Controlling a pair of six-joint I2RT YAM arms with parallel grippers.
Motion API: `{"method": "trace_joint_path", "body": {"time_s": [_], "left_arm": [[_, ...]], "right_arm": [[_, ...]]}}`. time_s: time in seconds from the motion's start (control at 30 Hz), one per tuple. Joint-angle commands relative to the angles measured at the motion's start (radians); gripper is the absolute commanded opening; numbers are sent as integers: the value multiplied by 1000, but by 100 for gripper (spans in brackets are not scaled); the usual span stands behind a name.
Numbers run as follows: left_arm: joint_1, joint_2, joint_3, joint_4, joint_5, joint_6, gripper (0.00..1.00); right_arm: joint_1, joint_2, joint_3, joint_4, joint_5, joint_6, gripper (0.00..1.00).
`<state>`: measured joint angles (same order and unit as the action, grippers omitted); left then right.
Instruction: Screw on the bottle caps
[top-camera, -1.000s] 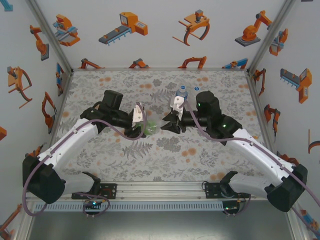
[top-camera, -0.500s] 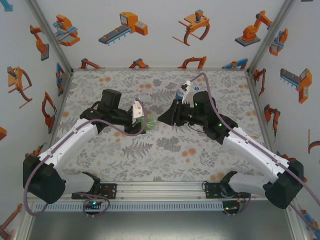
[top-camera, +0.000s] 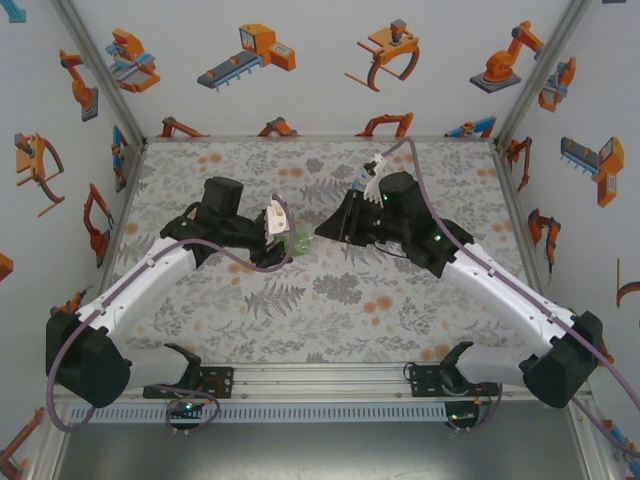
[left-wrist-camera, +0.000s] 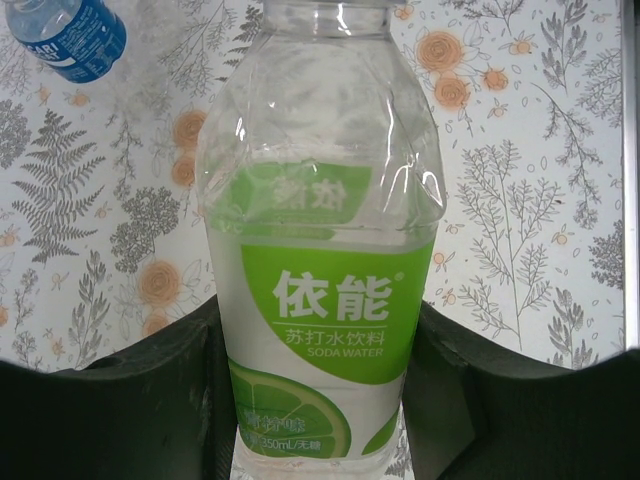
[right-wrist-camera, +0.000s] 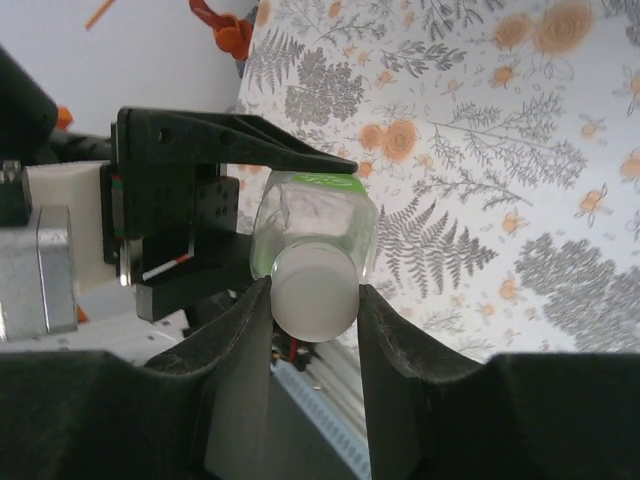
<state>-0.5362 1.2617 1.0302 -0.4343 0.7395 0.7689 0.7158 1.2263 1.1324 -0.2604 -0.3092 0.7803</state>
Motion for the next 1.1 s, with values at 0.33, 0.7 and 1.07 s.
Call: {"method": "trace_joint_path", "body": {"time_s": [0.33,0.7,1.07], "left_arm": [[-13,-4,54,-73,254,89,0],[-12,-12,58,-98,314,125,0],[-12,-5,66,-122,354,150,0]], "right_arm": [[4,-66,48,-101,-510,-1206,0],[4,-110,25,-105,-600,-1432,0],[4,-166,7,-98,-624,-1521,0]]}}
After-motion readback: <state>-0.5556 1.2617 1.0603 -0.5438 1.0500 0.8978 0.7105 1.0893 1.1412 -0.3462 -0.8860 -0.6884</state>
